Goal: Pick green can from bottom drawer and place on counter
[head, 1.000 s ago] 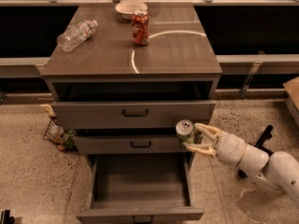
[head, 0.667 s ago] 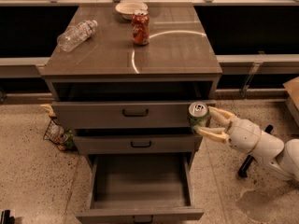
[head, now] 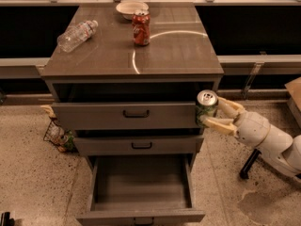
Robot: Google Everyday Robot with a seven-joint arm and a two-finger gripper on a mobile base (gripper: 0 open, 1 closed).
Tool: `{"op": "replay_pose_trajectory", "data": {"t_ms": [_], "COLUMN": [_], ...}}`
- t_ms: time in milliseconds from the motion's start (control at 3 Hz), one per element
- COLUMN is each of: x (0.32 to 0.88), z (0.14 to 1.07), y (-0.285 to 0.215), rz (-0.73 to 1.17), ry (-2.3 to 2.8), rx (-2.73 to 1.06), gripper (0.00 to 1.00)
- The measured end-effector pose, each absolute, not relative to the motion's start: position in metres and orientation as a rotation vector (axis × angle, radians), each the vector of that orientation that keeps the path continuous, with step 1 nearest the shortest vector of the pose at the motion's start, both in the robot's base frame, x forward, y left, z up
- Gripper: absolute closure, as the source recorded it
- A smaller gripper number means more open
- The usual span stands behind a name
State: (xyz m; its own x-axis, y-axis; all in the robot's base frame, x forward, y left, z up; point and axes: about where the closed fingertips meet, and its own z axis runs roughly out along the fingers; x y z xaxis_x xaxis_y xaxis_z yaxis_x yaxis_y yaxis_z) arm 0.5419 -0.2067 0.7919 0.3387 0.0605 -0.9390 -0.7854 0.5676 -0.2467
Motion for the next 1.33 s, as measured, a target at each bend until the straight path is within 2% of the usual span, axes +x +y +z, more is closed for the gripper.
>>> {"op": "replay_pose_trajectory", "data": {"t_ms": [667, 1000, 1333], "x": [0.540, 0.554, 0.597], "z": [0.934, 0.974, 0.979], "y": [-0.258, -0.251, -0.227], "rz": [0.820, 0.897, 0.928], "ry": [0.985, 1.011, 1.058], "rx": [-0.635, -0.719, -0.839], "gripper": [1.00, 1.00, 1.00]}}
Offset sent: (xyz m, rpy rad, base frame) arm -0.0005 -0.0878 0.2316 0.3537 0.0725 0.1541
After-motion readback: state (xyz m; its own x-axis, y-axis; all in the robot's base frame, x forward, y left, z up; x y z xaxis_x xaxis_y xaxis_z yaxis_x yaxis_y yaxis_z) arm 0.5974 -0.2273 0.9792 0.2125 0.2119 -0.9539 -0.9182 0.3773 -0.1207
